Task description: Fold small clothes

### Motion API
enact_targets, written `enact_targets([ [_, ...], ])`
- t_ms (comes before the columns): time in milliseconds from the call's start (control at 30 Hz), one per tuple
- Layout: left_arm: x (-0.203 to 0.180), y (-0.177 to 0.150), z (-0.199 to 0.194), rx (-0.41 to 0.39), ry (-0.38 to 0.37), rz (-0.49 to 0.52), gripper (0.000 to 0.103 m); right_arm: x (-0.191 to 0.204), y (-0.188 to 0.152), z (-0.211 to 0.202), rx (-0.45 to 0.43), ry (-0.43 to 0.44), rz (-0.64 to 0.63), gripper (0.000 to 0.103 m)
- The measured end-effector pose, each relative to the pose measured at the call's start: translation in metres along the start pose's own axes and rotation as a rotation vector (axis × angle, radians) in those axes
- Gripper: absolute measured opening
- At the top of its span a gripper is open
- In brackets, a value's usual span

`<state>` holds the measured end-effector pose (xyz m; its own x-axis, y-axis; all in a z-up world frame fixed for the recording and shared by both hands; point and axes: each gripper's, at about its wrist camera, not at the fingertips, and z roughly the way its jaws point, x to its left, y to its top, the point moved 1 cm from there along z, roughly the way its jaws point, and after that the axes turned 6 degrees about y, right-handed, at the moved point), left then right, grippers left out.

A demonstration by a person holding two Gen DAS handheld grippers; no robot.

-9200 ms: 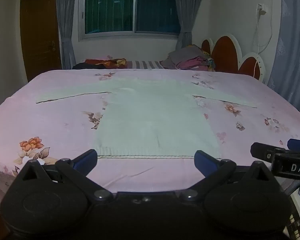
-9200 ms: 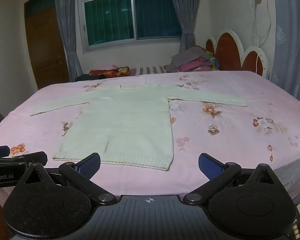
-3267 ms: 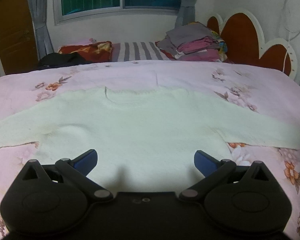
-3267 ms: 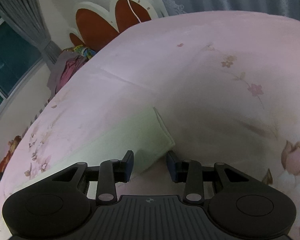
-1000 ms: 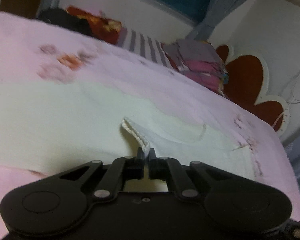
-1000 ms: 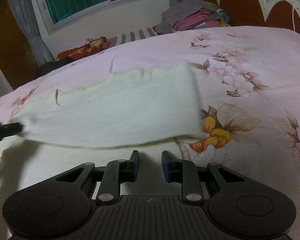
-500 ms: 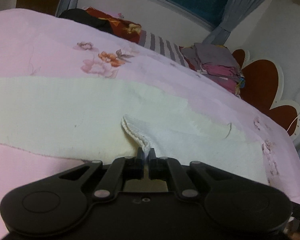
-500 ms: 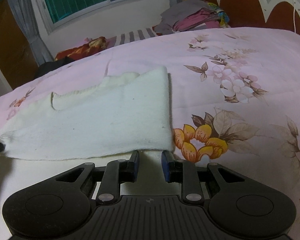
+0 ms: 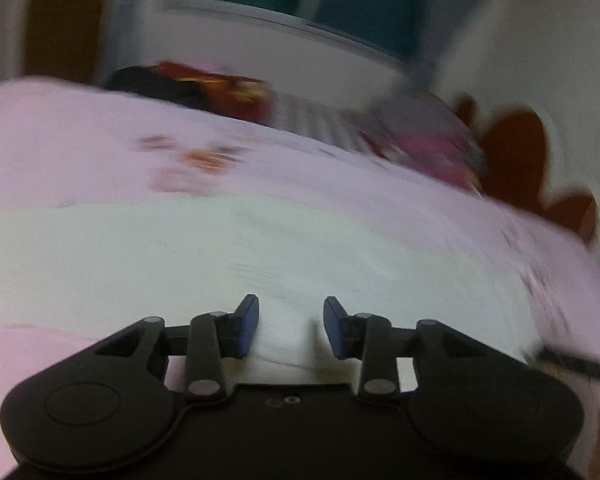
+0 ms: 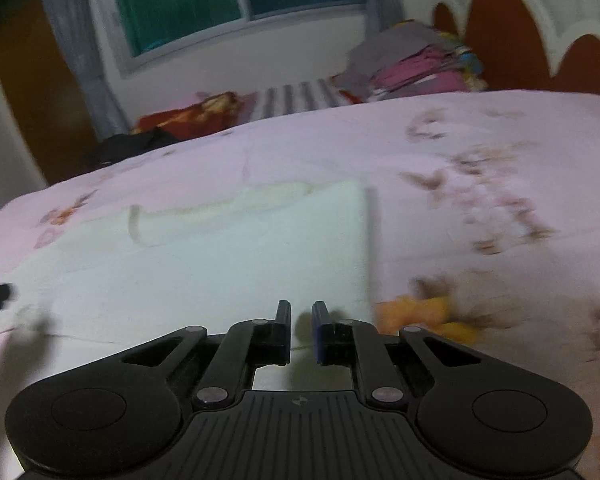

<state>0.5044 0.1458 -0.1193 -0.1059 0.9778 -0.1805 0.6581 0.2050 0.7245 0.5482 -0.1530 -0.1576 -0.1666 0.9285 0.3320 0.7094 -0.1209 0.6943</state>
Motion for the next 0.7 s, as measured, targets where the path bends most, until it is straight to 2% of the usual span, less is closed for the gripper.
enact_targets([
  [67, -0.023, -0.005, 0.012, 0.027, -0.039, 0.042, 0.034, 0.018, -0.003, 0.008, 0.008, 0.058, -0.025, 0.012],
  [167, -0.034, -0.006, 0.023, 0.035, -0.024, 0.069, 0.033, 0.038, -0.005, 0.019, 0.023, 0.142, -0.078, 0.012],
  [233, -0.024, -0.004, 0.022, 0.018, 0.01, 0.076, 0.033, 0.029, -0.004, 0.022, 0.04, 0.122, -0.089, 0.012],
  [300, -0.007, -0.01, 0.027, 0.08, 0.031, 0.065, 0.031, 0.0, -0.004, 0.017, 0.048, 0.052, -0.042, 0.012],
  [333, 0.002, -0.014, 0.028, 0.098, 0.026, 0.062, 0.028, -0.016, -0.005, 0.013, 0.05, 0.002, -0.012, 0.01],
  [367, 0.012, -0.017, 0.026, 0.091, -0.002, 0.04, 0.027, -0.031, -0.005, 0.009, 0.046, -0.025, 0.019, 0.0],
  [433, 0.014, -0.012, 0.023, 0.109, -0.002, 0.028, 0.024, -0.05, 0.001, -0.001, 0.032, -0.009, 0.098, 0.0],
  [500, 0.005, -0.004, 0.02, 0.079, -0.002, 0.03, 0.033, -0.041, 0.011, -0.007, -0.008, 0.014, 0.058, 0.0],
  [600, -0.017, 0.004, 0.035, 0.065, 0.004, 0.068, 0.034, -0.016, 0.024, 0.012, 0.0, 0.103, 0.024, 0.0],
  [700, -0.023, 0.007, 0.05, 0.071, 0.018, 0.093, 0.034, 0.002, 0.028, 0.044, 0.05, 0.133, -0.035, 0.0],
])
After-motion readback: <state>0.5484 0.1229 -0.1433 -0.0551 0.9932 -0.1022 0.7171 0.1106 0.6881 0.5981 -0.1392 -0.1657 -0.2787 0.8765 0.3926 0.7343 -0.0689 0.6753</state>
